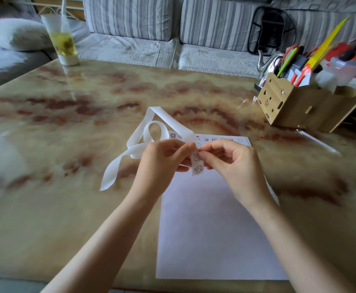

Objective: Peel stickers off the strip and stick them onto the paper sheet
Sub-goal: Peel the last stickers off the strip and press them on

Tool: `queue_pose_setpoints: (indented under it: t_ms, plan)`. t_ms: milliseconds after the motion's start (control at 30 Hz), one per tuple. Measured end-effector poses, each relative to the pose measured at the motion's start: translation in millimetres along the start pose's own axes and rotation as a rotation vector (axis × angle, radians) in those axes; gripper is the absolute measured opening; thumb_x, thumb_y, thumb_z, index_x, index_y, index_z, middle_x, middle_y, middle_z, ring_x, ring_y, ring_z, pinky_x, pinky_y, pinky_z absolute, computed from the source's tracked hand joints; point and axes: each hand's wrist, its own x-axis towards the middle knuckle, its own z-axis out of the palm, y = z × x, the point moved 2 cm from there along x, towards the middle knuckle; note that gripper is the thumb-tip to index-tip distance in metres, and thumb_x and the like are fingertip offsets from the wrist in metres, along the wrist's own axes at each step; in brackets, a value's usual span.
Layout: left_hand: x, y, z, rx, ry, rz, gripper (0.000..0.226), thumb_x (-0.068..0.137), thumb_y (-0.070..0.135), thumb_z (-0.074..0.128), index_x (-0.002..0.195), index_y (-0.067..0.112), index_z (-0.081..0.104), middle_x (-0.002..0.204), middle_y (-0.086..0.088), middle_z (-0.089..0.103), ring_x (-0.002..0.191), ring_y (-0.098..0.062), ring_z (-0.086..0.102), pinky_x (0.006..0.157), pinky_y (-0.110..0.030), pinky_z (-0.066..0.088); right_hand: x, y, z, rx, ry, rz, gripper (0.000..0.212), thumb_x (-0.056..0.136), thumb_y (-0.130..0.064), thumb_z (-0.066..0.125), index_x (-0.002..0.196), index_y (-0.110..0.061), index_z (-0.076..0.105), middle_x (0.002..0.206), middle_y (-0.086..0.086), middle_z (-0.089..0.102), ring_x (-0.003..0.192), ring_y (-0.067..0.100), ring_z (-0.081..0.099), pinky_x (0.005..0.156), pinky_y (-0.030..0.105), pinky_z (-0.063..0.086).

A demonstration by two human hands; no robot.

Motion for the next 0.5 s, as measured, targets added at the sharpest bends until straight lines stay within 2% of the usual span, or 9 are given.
queue_pose_setpoints:
  t_ms: [233,500]
  plan:
    - [1.8,-0.5,0.4,-0.012,0.004,-0.010,0.018,0.091,0.019,0.059,0.084,0.007,0.072,0.071,-0.001,0.074,0.067,-0.008,0.071,0.061,-0.018,0.056,1.3,2.7,-0.4,0.012,0.023,0.024,0.014,0.078,-0.008,0.075,0.080,-0.021,0.070,0.070,-0.012,0.070,0.064,0.002,0.064,0.066,0.014,0.049]
    - [1.7,0.2,-1.0,-0.027,-0.036,-0.082,0.025,0.092,0.023,0.057,0.085,0.005,0.072,0.078,-0.007,0.075,0.071,-0.012,0.072,0.068,-0.025,0.059,0.3,5.6,1.5,-0.044,0.017,0.008,0.017,0.079,-0.009,0.075,0.079,-0.026,0.071,0.074,-0.009,0.072,0.070,0.009,0.069,0.073,0.023,0.055]
